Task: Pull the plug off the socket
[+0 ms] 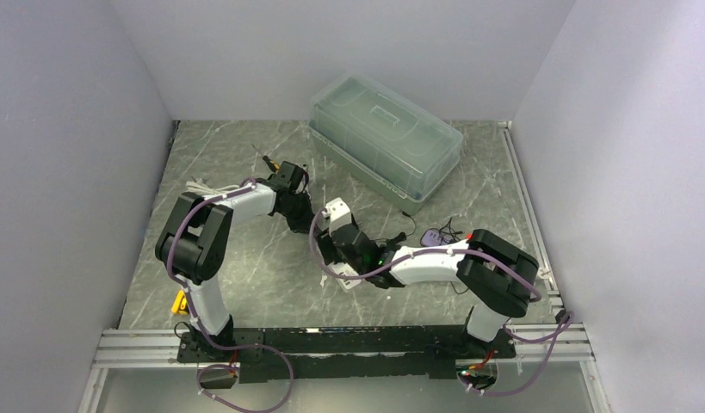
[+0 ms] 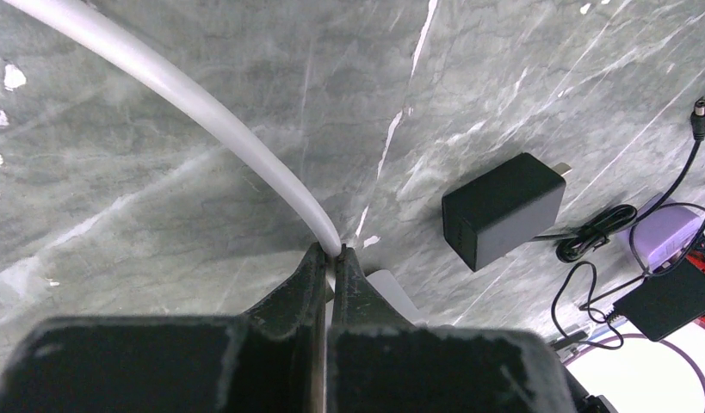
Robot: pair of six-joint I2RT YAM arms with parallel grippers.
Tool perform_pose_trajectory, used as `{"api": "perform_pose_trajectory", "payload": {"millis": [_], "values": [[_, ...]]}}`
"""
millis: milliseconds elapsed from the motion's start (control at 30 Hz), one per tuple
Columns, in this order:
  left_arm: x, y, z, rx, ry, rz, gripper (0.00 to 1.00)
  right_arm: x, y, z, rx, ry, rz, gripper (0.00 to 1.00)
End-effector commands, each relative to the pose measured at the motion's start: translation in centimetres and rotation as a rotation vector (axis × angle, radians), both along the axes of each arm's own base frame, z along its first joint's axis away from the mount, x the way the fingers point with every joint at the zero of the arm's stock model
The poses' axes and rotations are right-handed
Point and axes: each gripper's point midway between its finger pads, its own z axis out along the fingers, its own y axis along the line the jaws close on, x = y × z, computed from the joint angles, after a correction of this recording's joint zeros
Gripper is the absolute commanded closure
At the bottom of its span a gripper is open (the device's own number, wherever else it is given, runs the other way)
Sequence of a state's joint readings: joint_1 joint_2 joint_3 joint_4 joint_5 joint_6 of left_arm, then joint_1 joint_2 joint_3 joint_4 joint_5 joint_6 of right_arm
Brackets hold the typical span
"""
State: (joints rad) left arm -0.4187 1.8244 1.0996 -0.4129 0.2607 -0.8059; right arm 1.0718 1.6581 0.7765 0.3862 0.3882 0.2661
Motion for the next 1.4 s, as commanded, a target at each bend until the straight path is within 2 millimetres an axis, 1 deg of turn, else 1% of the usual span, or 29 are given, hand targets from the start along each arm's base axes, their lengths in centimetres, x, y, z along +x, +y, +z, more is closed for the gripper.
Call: {"api": "perform_pose_trajectory", "payload": {"millis": [0, 100, 300, 433, 633, 800, 967, 1133, 1367], "values": [[1.3, 1.0, -0.6, 0.052, -0.034, 0.016, 1.00, 1.0, 1.3, 3.6, -0.023, -0.148, -0.040, 1.00], [1.3, 1.1, -0.7, 0.053, -0.033, 0.017, 1.00, 0.7, 1.5, 3.7, -0.053, -0.179, -0.043, 1.00], [1.3, 1.2, -0.8, 0.057, -0.034, 0.018, 1.00, 0.2, 1.9, 3.8, -0.016, -0.163, -0.019, 1.00], [1.3, 1.2, -0.9, 0.059, -0.029, 0.018, 1.00, -0.1, 2.2, 4.0, 0.036, -0.125, 0.007, 1.00], [1.3, 1.3, -0.9, 0.063, -0.033, 0.018, 1.00, 0.0, 2.0, 4.3, 0.160, -0.032, 0.055, 1.00], [1.3, 1.3, -1.1, 0.067, -0.028, 0.017, 1.00, -0.2, 2.0, 4.8, 0.208, -0.015, 0.090, 1.00], [1.3, 1.4, -1.1, 0.070, -0.029, 0.017, 1.00, -0.1, 1.9, 5.2, 0.195, -0.039, 0.088, 1.00], [1.4, 1.5, -1.0, 0.074, -0.035, 0.019, 1.00, -0.1, 1.7, 5.5, 0.140, -0.094, 0.073, 1.00], [1.4, 1.5, -1.0, 0.069, -0.030, 0.019, 1.00, -0.5, 2.4, 4.8, 0.049, -0.141, 0.080, 1.00]]}}
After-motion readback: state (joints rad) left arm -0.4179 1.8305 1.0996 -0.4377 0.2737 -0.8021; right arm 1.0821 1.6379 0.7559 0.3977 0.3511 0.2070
